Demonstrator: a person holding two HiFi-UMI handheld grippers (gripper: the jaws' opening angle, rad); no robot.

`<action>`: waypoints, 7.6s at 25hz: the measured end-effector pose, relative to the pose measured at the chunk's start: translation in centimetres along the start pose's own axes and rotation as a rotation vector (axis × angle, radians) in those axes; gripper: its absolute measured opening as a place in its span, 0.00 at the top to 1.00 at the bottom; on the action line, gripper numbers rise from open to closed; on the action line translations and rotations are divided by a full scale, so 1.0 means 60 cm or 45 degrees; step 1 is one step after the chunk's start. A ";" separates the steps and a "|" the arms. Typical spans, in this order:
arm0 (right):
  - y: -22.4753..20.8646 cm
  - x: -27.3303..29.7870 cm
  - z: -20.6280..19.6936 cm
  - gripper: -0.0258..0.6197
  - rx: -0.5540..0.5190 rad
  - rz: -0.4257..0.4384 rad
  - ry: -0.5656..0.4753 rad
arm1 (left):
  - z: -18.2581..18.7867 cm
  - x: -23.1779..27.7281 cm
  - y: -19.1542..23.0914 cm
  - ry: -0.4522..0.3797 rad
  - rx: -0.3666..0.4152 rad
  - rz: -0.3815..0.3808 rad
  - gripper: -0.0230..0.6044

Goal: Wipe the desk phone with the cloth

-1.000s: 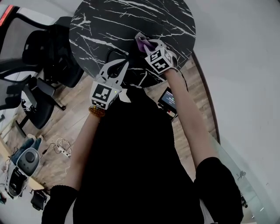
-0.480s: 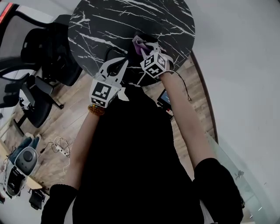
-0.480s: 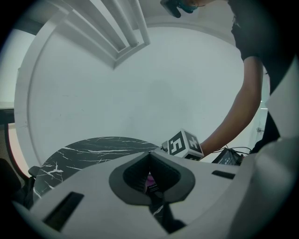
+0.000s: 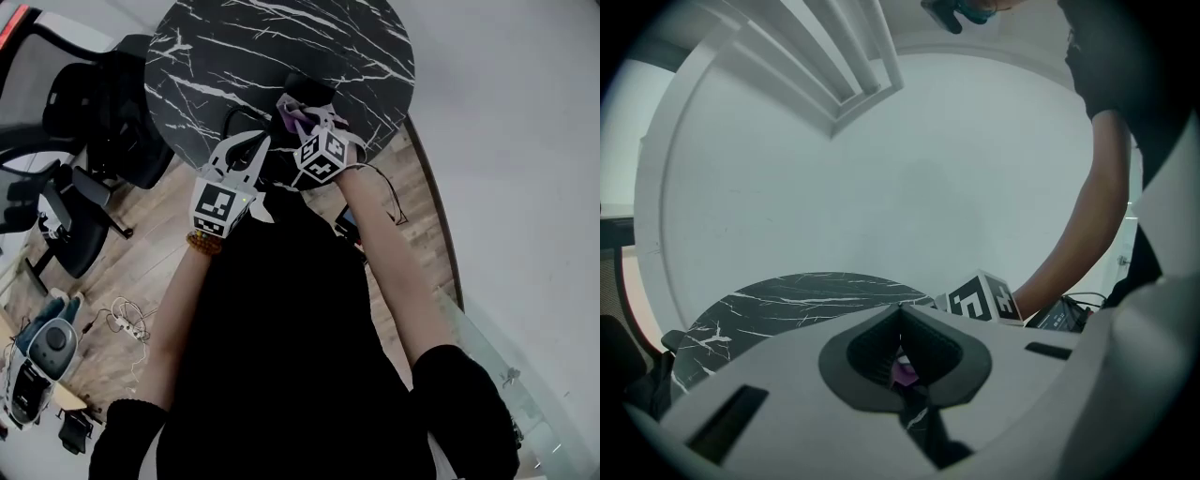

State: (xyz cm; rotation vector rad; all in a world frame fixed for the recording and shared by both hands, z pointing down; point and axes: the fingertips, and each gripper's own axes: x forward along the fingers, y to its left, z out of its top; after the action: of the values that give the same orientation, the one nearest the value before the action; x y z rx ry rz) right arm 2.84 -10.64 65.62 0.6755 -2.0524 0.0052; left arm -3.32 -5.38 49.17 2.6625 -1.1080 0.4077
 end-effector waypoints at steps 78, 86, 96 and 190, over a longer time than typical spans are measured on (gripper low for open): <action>0.151 0.024 -0.016 0.86 -0.166 0.061 0.333 | 0.012 -0.012 -0.044 0.048 0.074 -0.039 0.94; 0.148 0.020 -0.018 0.86 -0.089 0.140 0.231 | 0.013 -0.017 -0.030 0.038 0.067 -0.020 0.94; 0.042 -0.065 0.059 0.86 0.016 0.243 -0.070 | 0.016 -0.035 -0.005 0.012 0.046 0.026 0.94; -0.028 -0.010 -0.042 0.88 -0.369 0.243 0.510 | 0.030 0.005 -0.001 0.011 0.039 -0.009 0.94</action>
State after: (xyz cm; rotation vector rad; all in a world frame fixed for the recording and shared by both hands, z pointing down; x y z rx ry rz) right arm 5.83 -11.14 66.11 0.2695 -1.6786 -0.0427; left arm -2.80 -6.09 47.60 2.6875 -1.0987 0.4378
